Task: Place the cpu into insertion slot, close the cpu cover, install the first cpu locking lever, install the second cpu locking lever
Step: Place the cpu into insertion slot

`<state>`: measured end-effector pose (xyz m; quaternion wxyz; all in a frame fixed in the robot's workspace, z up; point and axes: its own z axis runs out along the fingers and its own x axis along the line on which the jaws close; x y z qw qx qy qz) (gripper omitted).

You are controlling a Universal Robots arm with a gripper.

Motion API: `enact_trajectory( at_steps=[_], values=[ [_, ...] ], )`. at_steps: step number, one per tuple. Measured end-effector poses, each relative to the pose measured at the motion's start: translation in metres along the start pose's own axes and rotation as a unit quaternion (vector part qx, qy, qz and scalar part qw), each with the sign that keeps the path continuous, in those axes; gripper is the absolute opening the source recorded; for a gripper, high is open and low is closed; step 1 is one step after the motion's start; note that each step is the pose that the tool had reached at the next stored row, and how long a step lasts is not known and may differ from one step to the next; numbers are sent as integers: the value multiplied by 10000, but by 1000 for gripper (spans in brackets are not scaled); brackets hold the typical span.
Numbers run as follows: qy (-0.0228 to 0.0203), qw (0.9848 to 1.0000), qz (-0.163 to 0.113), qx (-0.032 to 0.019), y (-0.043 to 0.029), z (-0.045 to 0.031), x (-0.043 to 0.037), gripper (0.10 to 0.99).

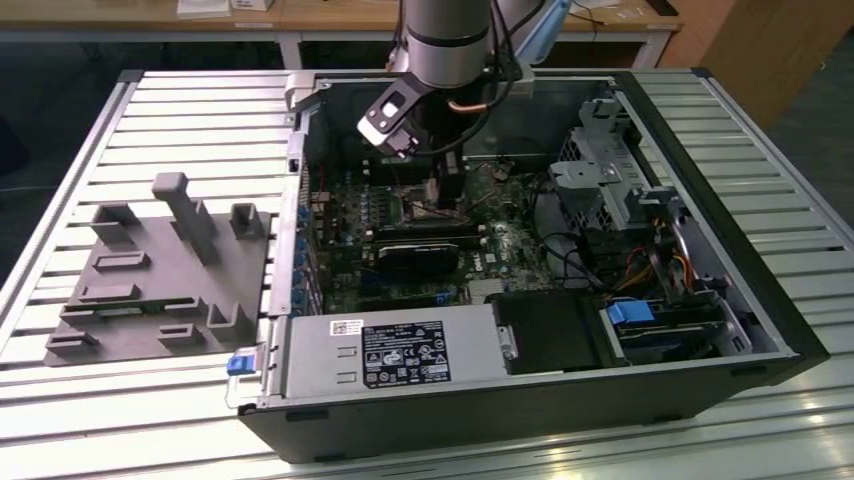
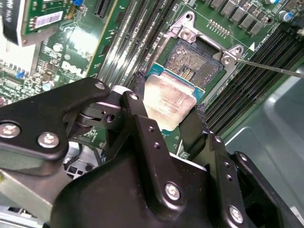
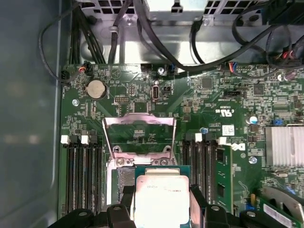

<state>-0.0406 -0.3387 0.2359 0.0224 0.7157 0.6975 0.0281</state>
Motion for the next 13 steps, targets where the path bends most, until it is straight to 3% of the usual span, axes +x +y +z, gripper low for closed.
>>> enact_trajectory(
  at_steps=[13],
  values=[
    [-37, 10000, -3, -27, -64, 163, 88, 537]
  ],
)
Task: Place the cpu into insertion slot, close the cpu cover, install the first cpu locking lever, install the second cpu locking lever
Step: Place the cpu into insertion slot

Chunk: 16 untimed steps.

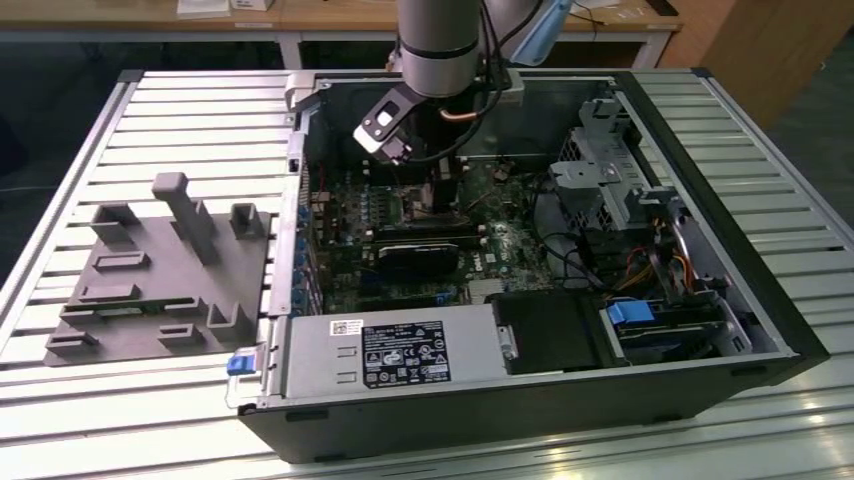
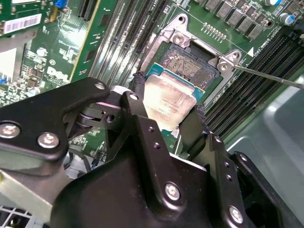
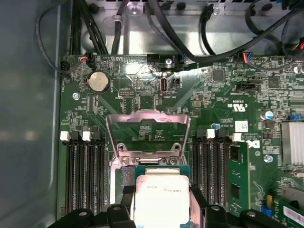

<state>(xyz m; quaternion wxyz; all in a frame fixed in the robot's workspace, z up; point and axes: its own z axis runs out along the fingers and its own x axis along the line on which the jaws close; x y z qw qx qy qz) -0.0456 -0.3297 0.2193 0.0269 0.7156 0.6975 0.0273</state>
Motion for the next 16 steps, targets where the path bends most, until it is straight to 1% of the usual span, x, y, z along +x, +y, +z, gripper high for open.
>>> enact_trajectory(
  at_steps=[5, 16],
  values=[
    [-13, 10000, -1, -1, -19, 46, 33, 537],
    [-15, 10000, -1, -4, -70, 150, 82, 537]
  ],
)
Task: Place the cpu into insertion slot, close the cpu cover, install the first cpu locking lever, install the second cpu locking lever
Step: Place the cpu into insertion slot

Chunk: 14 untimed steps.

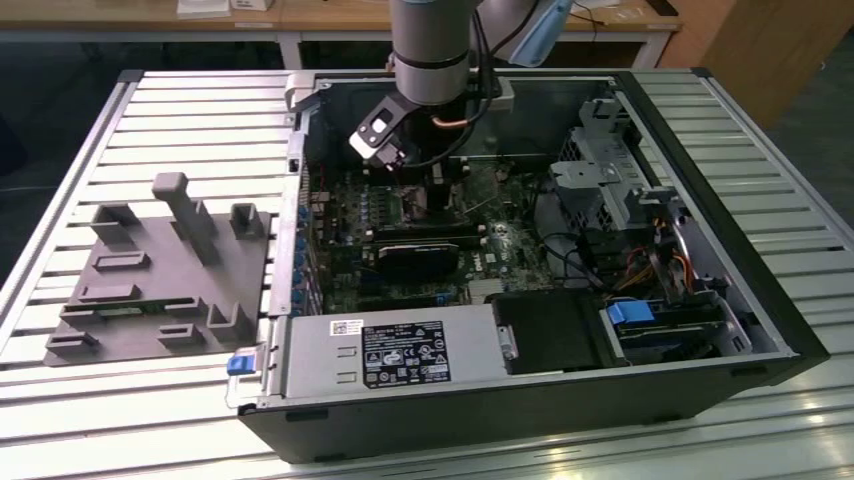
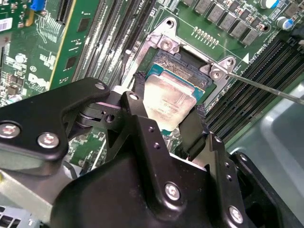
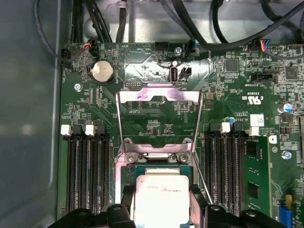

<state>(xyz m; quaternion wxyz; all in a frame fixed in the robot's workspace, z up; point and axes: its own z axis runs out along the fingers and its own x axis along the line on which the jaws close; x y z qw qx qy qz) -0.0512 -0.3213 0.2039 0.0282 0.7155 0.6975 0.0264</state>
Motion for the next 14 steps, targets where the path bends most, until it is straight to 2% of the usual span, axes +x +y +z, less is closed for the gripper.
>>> enact_trajectory(
  at_steps=[6, 14],
  values=[
    [0, 10000, 0, 0, -22, 52, 7, 537],
    [0, 10000, 0, -1, -38, 78, 18, 537]
  ],
)
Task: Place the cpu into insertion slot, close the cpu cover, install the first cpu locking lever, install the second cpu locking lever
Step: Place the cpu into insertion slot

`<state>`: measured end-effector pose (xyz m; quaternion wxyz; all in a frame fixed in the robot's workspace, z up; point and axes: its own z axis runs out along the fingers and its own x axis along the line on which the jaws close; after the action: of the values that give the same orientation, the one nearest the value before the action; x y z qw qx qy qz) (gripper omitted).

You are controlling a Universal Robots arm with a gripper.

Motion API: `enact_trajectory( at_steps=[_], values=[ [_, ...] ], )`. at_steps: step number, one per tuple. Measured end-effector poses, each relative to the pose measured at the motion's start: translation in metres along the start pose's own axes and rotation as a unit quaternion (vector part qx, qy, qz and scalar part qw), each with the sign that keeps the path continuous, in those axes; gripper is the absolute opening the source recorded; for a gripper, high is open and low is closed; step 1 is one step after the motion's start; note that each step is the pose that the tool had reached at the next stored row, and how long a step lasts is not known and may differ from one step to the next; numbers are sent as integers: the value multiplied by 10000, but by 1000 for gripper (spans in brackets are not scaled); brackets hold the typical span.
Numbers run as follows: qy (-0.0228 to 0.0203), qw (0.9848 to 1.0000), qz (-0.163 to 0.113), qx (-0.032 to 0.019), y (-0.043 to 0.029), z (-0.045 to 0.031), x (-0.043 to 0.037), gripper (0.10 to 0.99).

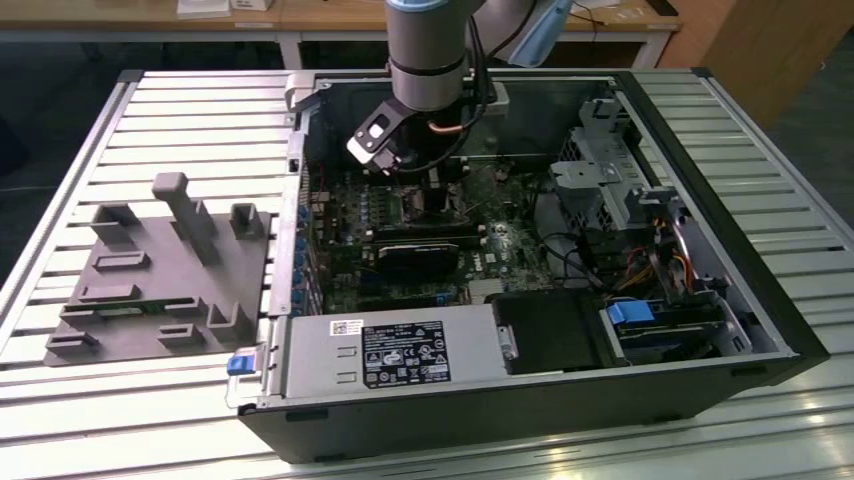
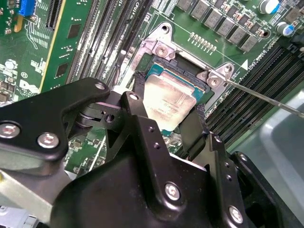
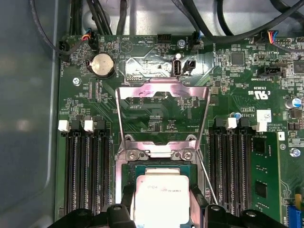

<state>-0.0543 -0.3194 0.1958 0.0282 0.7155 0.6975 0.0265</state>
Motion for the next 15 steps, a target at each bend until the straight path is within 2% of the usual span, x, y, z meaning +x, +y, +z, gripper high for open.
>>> enact_trajectory(
  at_steps=[15],
  values=[
    [-1, 10000, 0, 1, -10, 32, 14, 537]
  ],
)
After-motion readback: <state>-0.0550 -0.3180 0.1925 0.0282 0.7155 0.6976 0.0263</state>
